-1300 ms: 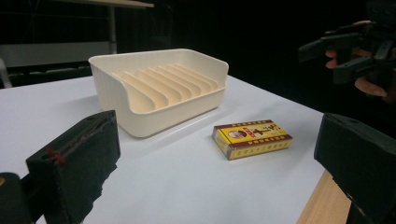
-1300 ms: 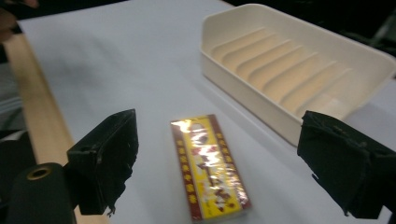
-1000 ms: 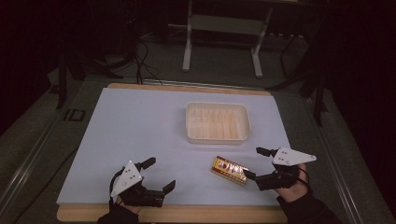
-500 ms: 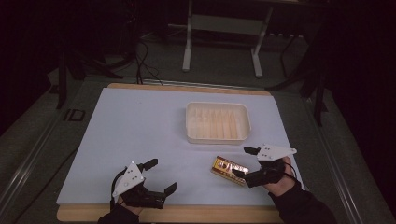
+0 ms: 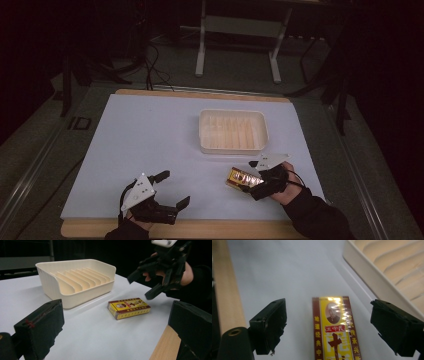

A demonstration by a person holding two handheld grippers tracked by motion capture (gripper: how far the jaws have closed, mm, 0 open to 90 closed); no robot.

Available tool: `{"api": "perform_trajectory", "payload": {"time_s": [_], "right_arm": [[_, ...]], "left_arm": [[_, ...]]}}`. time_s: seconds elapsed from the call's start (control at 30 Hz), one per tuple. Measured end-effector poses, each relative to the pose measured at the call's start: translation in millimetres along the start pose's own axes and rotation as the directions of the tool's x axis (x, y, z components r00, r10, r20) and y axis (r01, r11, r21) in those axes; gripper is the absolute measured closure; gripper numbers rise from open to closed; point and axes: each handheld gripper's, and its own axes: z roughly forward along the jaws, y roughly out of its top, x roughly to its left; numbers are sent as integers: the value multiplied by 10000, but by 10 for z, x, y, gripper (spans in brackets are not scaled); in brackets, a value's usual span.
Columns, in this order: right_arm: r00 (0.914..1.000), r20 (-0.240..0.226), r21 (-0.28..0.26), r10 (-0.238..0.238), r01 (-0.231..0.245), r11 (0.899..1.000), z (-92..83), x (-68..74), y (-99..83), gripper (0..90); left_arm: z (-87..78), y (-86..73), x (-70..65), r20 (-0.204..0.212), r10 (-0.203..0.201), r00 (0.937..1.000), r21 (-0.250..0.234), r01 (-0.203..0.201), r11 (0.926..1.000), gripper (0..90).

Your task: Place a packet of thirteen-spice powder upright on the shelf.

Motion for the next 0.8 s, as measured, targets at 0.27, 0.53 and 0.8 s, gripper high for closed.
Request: {"api": "perform_trajectory", "payload": {"time_s": [0.27, 0.53, 0.8], "right_arm": [[9992, -343, 1014, -192, 226, 9946, 212, -48, -15, 147], [9980, -522, 1815, -352, 441, 9824, 364, -112, -13, 159], [9976, -621, 2504, -296, 443, 9671, 455, -208, -8, 159]], "left_arm": [[3, -5, 7, 38, -9, 10000, 82, 9, 10000, 11], [9, -7, 7, 76, -19, 10000, 127, 18, 9999, 11], [9, -8, 9, 114, -29, 9999, 142, 27, 9999, 11]]}}
